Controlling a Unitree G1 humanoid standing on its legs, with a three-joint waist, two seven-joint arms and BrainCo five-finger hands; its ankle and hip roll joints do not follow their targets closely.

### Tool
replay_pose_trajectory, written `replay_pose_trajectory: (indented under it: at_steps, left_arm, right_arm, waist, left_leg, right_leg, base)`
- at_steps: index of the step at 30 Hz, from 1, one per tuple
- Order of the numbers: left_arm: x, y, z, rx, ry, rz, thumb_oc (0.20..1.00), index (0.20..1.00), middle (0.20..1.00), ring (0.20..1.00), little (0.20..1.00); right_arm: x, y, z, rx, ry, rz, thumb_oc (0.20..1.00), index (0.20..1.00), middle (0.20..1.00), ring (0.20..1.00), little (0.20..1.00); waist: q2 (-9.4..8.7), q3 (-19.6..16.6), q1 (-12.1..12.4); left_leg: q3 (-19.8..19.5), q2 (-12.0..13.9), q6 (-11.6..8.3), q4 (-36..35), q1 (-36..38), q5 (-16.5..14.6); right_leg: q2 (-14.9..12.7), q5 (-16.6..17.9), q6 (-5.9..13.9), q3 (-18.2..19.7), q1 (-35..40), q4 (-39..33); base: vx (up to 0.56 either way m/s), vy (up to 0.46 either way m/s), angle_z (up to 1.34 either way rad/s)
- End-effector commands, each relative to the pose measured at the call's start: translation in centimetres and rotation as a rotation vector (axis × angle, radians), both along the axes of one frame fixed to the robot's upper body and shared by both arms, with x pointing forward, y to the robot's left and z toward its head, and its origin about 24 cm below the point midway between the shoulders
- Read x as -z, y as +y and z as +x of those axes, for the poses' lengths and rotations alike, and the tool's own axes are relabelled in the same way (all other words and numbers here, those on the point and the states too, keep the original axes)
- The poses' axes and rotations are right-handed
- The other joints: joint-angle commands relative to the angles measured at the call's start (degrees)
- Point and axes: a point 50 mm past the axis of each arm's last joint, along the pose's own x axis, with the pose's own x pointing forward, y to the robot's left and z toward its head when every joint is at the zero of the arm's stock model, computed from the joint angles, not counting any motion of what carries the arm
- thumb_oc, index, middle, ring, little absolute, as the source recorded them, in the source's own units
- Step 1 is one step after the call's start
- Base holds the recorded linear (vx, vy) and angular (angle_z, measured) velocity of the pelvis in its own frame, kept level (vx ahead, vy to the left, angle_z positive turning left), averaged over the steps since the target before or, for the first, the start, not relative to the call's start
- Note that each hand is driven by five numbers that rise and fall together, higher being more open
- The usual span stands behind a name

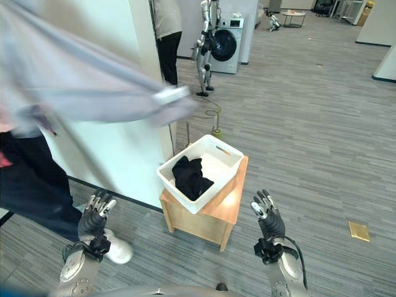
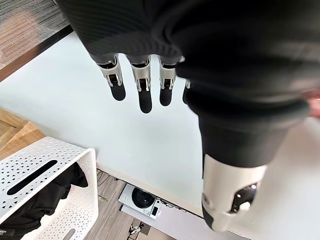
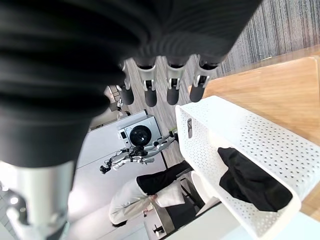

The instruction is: Pick up bed clothes into laundry basket.

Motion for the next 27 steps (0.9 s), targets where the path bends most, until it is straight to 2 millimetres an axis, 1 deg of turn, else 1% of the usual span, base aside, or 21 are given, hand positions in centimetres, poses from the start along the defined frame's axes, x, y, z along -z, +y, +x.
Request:
replay_pose_trajectory:
  at_steps: [1, 3, 6, 8, 10, 11, 13, 14, 15, 16, 17, 18, 19, 20, 21, 22, 23, 24, 25, 26, 27]
  left_arm:
    - [-2.3, 1.6, 1.8, -0.005, -0.113, 0.078, 1.000, 1.000, 1.000, 1.000, 1.000]
    - [-2.6, 2.0, 1.8, -0.029, -0.128, 0.081, 1.000, 1.000, 1.000, 1.000, 1.000]
    - [-3.4, 3.2, 1.9, -0.106, -0.166, 0.088, 1.000, 1.000, 1.000, 1.000, 1.000]
    - [-4.2, 4.1, 1.9, -0.159, -0.200, 0.102, 1.000, 1.000, 1.000, 1.000, 1.000]
    - [-5.2, 4.9, 2.3, -0.189, -0.239, 0.130, 1.000, 1.000, 1.000, 1.000, 1.000]
    - [-5.8, 5.3, 2.5, -0.199, -0.253, 0.161, 1.000, 1.000, 1.000, 1.000, 1.000]
    - [-6.5, 5.5, 3.0, -0.192, -0.270, 0.200, 1.000, 1.000, 1.000, 1.000, 1.000]
    - [-6.8, 5.6, 3.3, -0.192, -0.282, 0.209, 1.000, 1.000, 1.000, 1.000, 1.000]
    - [-6.8, 5.6, 3.3, -0.192, -0.283, 0.209, 1.000, 1.000, 1.000, 1.000, 1.000]
    - [-7.3, 5.2, 4.0, -0.155, -0.298, 0.224, 1.000, 1.000, 1.000, 1.000, 1.000]
    - [-7.7, 5.1, 4.4, -0.138, -0.314, 0.240, 1.000, 1.000, 1.000, 1.000, 1.000]
    - [-8.3, 4.4, 5.0, -0.108, -0.352, 0.228, 1.000, 1.000, 1.000, 1.000, 1.000]
    - [-8.3, 4.4, 5.1, -0.107, -0.352, 0.227, 1.000, 1.000, 1.000, 1.000, 1.000]
    - [-8.9, 3.8, 5.8, -0.083, -0.399, 0.208, 1.000, 1.000, 1.000, 1.000, 1.000]
    - [-9.4, 3.4, 6.5, -0.069, -0.419, 0.209, 1.000, 1.000, 1.000, 1.000, 1.000]
    - [-9.0, 3.1, 6.2, -0.052, -0.407, 0.203, 1.000, 1.000, 1.000, 1.000, 1.000]
    - [-8.9, 3.1, 6.2, -0.052, -0.405, 0.203, 1.000, 1.000, 1.000, 1.000, 1.000]
    - [-8.9, 3.4, 5.6, -0.059, -0.401, 0.214, 1.000, 1.000, 1.000, 1.000, 1.000]
    - [-8.2, 3.4, 5.1, -0.086, -0.378, 0.179, 1.000, 1.000, 1.000, 1.000, 1.000]
    - [-7.7, 3.5, 4.7, -0.112, -0.368, 0.140, 1.000, 1.000, 1.000, 1.000, 1.000]
    - [-7.3, 3.2, 4.7, -0.107, -0.362, 0.114, 1.000, 1.000, 1.000, 1.000, 1.000]
  right_arm:
    - [-2.4, 0.7, 2.5, -0.015, -0.162, 0.007, 1.000, 1.000, 1.000, 1.000, 1.000]
    - [-2.7, 0.8, 2.9, -0.024, -0.175, -0.001, 1.000, 1.000, 1.000, 1.000, 1.000]
    - [-3.7, 1.5, 4.4, -0.067, -0.224, -0.019, 1.000, 1.000, 1.000, 1.000, 1.000]
    - [-4.6, 2.3, 5.8, -0.110, -0.263, -0.028, 1.000, 1.000, 1.000, 1.000, 1.000]
    - [-5.7, 3.2, 7.2, -0.144, -0.316, -0.016, 1.000, 1.000, 1.000, 1.000, 1.000]
    - [-6.1, 3.6, 7.6, -0.152, -0.340, -0.006, 1.000, 1.000, 1.000, 1.000, 1.000]
    - [-6.5, 4.0, 7.9, -0.167, -0.357, -0.005, 1.000, 1.000, 1.000, 1.000, 1.000]
    - [-6.8, 3.9, 8.1, -0.165, -0.370, -0.013, 1.000, 1.000, 1.000, 1.000, 1.000]
    - [-6.8, 3.9, 8.2, -0.165, -0.371, -0.014, 1.000, 1.000, 1.000, 1.000, 1.000]
    - [-7.3, 3.0, 7.9, -0.126, -0.391, -0.033, 1.000, 1.000, 1.000, 1.000, 1.000]
    - [-7.5, 2.3, 7.6, -0.107, -0.398, -0.039, 1.000, 1.000, 1.000, 1.000, 1.000]
    - [-7.4, 1.0, 7.0, -0.064, -0.392, -0.033, 1.000, 1.000, 1.000, 1.000, 1.000]
    - [-7.4, 1.0, 7.0, -0.064, -0.393, -0.033, 1.000, 1.000, 1.000, 1.000, 1.000]
    - [-7.3, -0.3, 6.4, -0.033, -0.395, -0.028, 1.000, 1.000, 1.000, 1.000, 1.000]
    - [-7.5, -1.0, 6.3, -0.021, -0.402, -0.052, 1.000, 1.000, 1.000, 1.000, 1.000]
    - [-7.2, -1.3, 5.8, -0.025, -0.378, -0.075, 1.000, 1.000, 1.000, 1.000, 1.000]
    - [-7.1, -1.3, 5.8, -0.025, -0.376, -0.075, 1.000, 1.000, 1.000, 1.000, 1.000]
    - [-6.9, -1.4, 5.8, -0.039, -0.354, -0.078, 1.000, 1.000, 1.000, 1.000, 1.000]
    - [-6.6, -1.7, 5.4, -0.024, -0.344, -0.061, 1.000, 1.000, 1.000, 1.000, 1.000]
    - [-6.7, -1.8, 5.5, -0.034, -0.352, -0.055, 1.000, 1.000, 1.000, 1.000, 1.000]
    - [-7.0, -2.2, 5.7, -0.026, -0.361, -0.069, 1.000, 1.000, 1.000, 1.000, 1.000]
  waist:
    - [-0.75, -1.02, -0.08]
    - [-0.75, -1.02, 0.27]
    - [-0.87, -1.10, 1.62]
    - [-0.75, -1.04, 3.19]
    - [-0.81, -0.01, 4.86]
    - [-0.80, 0.72, 5.94]
    - [-0.54, 2.09, 6.53]
    - [0.03, 3.25, 6.33]
    - [0.04, 3.10, 6.33]
    - [0.60, 3.44, 4.83]
    - [0.54, 3.33, 4.36]
    - [0.41, 3.23, 2.94]
    - [0.51, 3.20, 2.69]
    - [-0.24, 3.48, 1.28]
    - [-0.63, 3.81, 0.64]
    - [-1.25, 4.20, 0.21]
    - [-1.22, 4.15, -0.12]
    - [-1.90, 4.19, 0.33]
    - [-2.37, 3.75, -0.04]
    - [-3.15, 3.99, 0.04]
    - [-3.69, 4.31, -0.23]
  left_leg:
    - [-2.26, -0.97, 0.25, 0.59, -3.13, 2.55]
    - [-2.22, -0.97, 0.29, 0.59, -3.13, 2.53]
    - [-2.45, -1.29, 0.61, 0.59, -3.12, 2.52]
    - [-3.00, -1.81, 1.42, 1.06, -3.10, 2.12]
    - [-3.57, -2.91, 2.06, 5.31, -5.28, 0.80]
    - [-4.93, -4.14, 3.05, 7.82, -6.66, 0.07]
    - [-7.73, -5.95, 4.40, 9.48, -7.19, -0.03]
    - [-9.65, -6.19, 4.60, 10.30, -6.81, -0.04]
    - [-9.66, -6.19, 4.58, 10.29, -7.10, 0.13]
    - [-15.95, -6.04, 3.54, 10.65, -6.74, 0.45]
    - [-19.32, -6.23, 2.74, 10.97, -6.63, 0.26]
    - [-27.10, -6.58, 1.30, 11.44, -6.44, -0.28]
    - [-27.41, -6.57, 1.25, 11.32, -6.53, 0.03]
    - [-30.89, -7.17, -0.41, 11.57, -7.24, -0.07]
    - [-32.49, -7.22, -1.08, 11.74, -8.46, 0.59]
    - [-30.98, -6.44, -2.13, 11.15, -9.45, 0.99]
    - [-31.34, -6.44, -2.17, 11.05, -9.36, 1.05]
    - [-31.75, -5.05, -3.66, 10.58, -9.57, 1.21]
    - [-31.84, -3.36, -4.45, 10.68, -10.98, 1.97]
    - [-30.33, -2.70, -4.77, 12.23, -12.72, 1.94]
    - [-28.11, -3.08, -4.32, 13.73, -14.94, 2.03]
  right_leg:
    - [-0.44, -5.58, 1.06, 1.35, 3.51, 4.38]
    - [-0.51, -5.62, 1.16, 1.20, 3.54, 4.32]
    - [-0.97, -5.57, 1.54, 0.95, 3.67, 4.27]
    - [-1.60, -6.29, 1.89, 0.90, 3.07, 6.74]
    - [-2.49, -7.98, 2.11, 0.80, 0.23, 13.40]
    - [-3.36, -7.48, 2.66, 0.74, -2.97, 21.26]
    - [-4.46, 0.35, 3.36, 2.36, -9.31, 35.24]
    - [-3.27, 2.70, 3.13, 4.80, -11.89, 40.50]
    - [-3.26, 2.93, 3.15, 4.80, -12.15, 40.42]
    - [2.18, 0.62, 2.73, 11.85, -14.80, 43.08]
    - [2.94, -0.99, 2.04, 14.82, -14.39, 41.26]
    - [4.67, -6.26, 0.91, 23.62, -13.10, 33.30]
    - [4.52, -5.88, 1.02, 23.38, -12.92, 32.74]
    - [5.55, -10.90, 1.88, 29.54, -8.95, 21.68]
    - [5.34, -11.14, 1.59, 31.46, -7.23, 18.62]
    - [4.02, -11.74, 0.80, 26.62, -5.68, 16.58]
    - [3.93, -11.69, 0.75, 26.25, -5.44, 16.33]
    - [3.73, -10.42, 1.30, 24.32, -5.41, 15.56]
    - [4.14, -9.96, 0.35, 22.83, -4.71, 14.03]
    - [3.97, -9.75, 0.32, 21.21, -3.87, 13.08]
    - [3.65, -9.84, 0.21, 19.88, -3.50, 12.50]
  base:
    - [0.00, 0.000, 0.00]
    - [0.00, 0.000, 0.00]
    - [0.01, 0.015, 0.00]
    - [0.03, 0.067, 0.01]
    - [-0.04, 0.094, 0.01]
    - [-0.08, 0.122, 0.12]
    - [-0.05, 0.127, 0.46]
    - [-0.03, 0.066, 1.01]
    - [0.03, -0.066, 1.14]
    - [0.09, -0.146, 1.48]
    - [0.22, -0.326, 2.51]
    - [0.16, -0.236, 3.20]
    - [0.19, -0.323, 3.40]
    - [0.02, -0.244, 2.47]
    - [-0.03, -0.375, 2.02]
    - [-0.11, -0.225, 2.31]
    - [-0.07, -0.343, 2.78]
    - [-0.04, -0.393, 3.08]
    - [-0.04, -0.549, 2.18]
    - [-0.07, -0.409, 1.15]
    - [-0.08, -0.342, 0.69]
